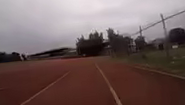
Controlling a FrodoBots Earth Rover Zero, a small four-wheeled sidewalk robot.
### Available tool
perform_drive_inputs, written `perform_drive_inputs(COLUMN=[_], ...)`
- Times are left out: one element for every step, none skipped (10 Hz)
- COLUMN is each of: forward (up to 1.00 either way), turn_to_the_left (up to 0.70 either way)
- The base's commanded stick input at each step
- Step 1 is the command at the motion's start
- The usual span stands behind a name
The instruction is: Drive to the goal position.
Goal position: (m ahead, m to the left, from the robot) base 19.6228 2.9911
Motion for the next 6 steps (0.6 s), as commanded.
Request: perform_drive_inputs(forward=[0.70, 0.70, 0.70, 0.70, 0.70, 0.70], turn_to_the_left=[0.00, 0.00, 0.00, 0.00, 0.00, 0.00])
